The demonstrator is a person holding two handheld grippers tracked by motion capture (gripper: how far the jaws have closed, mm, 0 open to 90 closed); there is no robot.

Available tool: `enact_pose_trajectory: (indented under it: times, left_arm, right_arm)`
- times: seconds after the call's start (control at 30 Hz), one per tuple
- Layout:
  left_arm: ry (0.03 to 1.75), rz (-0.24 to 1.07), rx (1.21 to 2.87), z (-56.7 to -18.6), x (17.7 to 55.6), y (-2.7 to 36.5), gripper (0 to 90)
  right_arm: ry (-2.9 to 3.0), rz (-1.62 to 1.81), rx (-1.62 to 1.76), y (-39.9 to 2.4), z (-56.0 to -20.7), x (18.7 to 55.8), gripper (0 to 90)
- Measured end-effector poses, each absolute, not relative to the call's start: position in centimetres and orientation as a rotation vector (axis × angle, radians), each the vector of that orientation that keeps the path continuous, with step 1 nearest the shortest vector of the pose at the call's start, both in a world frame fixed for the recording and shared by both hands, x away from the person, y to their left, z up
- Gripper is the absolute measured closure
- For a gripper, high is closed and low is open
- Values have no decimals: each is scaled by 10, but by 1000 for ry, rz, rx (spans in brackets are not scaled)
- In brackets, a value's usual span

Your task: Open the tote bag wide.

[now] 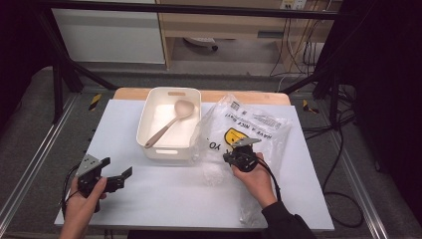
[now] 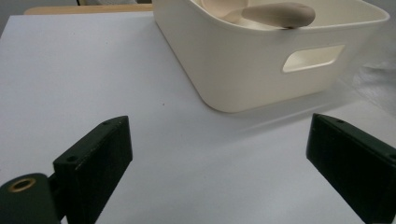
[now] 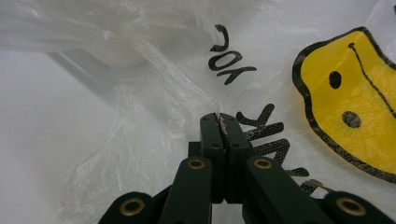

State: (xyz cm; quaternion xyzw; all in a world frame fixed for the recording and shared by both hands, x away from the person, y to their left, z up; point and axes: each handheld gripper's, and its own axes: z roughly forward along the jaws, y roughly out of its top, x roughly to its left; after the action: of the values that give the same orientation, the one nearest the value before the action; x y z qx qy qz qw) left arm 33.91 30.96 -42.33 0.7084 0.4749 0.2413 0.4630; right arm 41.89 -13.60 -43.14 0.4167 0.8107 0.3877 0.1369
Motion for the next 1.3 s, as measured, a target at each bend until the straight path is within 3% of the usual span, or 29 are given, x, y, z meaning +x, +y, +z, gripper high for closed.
enact_pose_trajectory:
  times: [0.27,0.57,0.73,1.07,1.3]
  left_arm:
    - [1136,560,1755,-413,335,300,73]
    - [991,515,1820,-406,323,253,103]
    - [922,474,1911,-410,319,223,214]
    - [709,371,2095,-426,315,155,627]
    - [584,378,2169,-439,319,107,828]
  right_arm:
    - [2225,1228,1256,-149,-414,409,900]
    - [2227,1265,1264,-152,-413,411,900]
    - [2250,1253,1251,-147,-413,409,900]
    - [2296,1232,1232,-134,-416,401,900]
    - [2320,1233,1210,-126,-418,393,900]
